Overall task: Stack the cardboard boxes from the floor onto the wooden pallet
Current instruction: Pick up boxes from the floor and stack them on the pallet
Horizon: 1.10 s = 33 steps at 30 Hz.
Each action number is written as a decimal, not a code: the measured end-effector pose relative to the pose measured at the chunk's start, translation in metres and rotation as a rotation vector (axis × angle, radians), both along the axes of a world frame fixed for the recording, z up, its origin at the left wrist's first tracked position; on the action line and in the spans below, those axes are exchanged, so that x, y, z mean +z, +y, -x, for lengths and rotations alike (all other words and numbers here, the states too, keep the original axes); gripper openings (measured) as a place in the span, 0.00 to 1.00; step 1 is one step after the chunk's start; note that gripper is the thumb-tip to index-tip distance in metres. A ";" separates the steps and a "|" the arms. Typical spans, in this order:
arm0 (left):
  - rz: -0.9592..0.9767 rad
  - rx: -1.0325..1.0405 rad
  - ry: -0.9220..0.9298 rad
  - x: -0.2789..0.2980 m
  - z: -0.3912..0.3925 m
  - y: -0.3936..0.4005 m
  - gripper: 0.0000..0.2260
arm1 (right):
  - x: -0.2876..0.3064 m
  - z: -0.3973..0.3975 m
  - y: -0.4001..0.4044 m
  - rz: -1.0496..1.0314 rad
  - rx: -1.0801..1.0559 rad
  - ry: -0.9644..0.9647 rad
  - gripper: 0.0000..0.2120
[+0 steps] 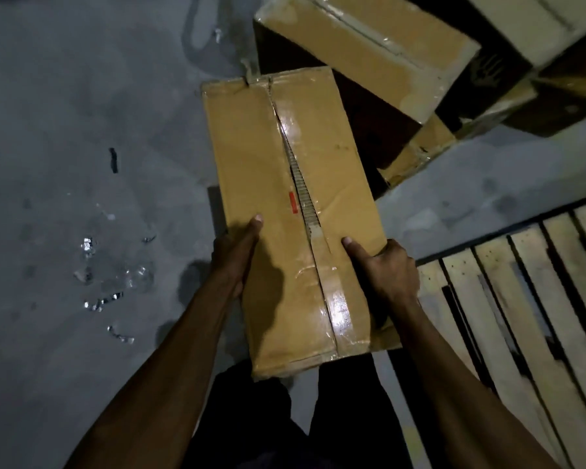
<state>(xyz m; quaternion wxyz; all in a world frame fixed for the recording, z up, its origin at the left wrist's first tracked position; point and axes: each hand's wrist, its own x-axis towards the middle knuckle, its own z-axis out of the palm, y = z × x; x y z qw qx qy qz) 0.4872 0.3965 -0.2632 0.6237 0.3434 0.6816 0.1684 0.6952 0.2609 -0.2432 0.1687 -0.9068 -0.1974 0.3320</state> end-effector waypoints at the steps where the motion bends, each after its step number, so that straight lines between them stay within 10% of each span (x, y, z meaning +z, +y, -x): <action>1: -0.036 -0.031 -0.004 0.009 0.005 -0.005 0.20 | 0.011 0.011 -0.013 -0.011 -0.045 -0.002 0.43; 6: -0.104 -0.213 -0.113 0.066 0.016 -0.039 0.09 | 0.064 0.050 -0.072 -0.036 -0.222 -0.057 0.42; 17: -0.123 -0.575 -0.188 0.136 -0.048 -0.117 0.23 | 0.135 0.078 -0.204 -0.130 -0.676 -0.109 0.47; 21: -0.092 -0.739 -0.187 0.132 -0.103 -0.144 0.34 | 0.129 0.060 -0.242 -0.101 -0.866 -0.106 0.41; 33: -0.059 -1.021 -0.076 0.052 -0.335 -0.237 0.16 | 0.040 -0.092 -0.329 -0.071 -1.222 -0.037 0.38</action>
